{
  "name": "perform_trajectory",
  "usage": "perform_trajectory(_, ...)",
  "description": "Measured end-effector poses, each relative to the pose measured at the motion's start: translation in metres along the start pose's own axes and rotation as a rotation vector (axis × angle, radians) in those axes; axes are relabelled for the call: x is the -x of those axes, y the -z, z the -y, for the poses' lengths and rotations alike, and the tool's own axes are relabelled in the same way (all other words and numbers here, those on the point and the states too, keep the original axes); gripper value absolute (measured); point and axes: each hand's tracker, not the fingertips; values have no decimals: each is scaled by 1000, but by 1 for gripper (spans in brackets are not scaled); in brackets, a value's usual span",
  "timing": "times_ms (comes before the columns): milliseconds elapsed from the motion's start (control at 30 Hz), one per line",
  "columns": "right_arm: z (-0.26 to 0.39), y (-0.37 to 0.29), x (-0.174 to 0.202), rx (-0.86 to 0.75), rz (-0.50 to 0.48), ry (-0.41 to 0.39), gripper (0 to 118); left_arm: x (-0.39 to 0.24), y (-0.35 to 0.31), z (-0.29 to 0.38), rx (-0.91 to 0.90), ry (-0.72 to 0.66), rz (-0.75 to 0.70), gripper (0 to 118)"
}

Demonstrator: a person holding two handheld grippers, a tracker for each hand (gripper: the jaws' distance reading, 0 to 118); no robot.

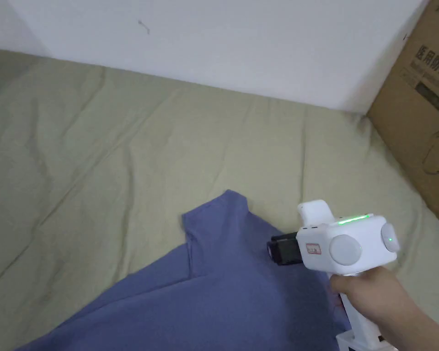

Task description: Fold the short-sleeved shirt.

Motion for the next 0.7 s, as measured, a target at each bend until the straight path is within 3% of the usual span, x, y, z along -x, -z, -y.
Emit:
perform_trajectory(67, 11, 7, -2, 26, -46, -14, 96, -1, 4, 5, 5, 3, -7, 3)
perform_trajectory(133, 20, -4, -3, -70, -148, 42, 65, -4, 6, 7, 16, 13, -4, 3)
perform_trajectory(167, 24, -10, -1, -67, -113, 48, 45, -6, 6, 9, 19, 15, -3, 3)
perform_trajectory(200, 27, -16, -1, -67, -116, 50, 1, -7, 5, 10, 16, 17, -3, 3)
perform_trajectory(367, 33, -92, 13, -212, -86, 10, 1, -11, -23, -8, -55, 23, 9, 3)
perform_trajectory(567, 54, -283, -4, -470, -56, 58, 1, -11, -99, -70, -240, -41, 95, 3)
perform_trajectory(700, 79, -403, -32, -601, -10, 133, 1, -31, -154, -116, -384, 22, 116, 3)
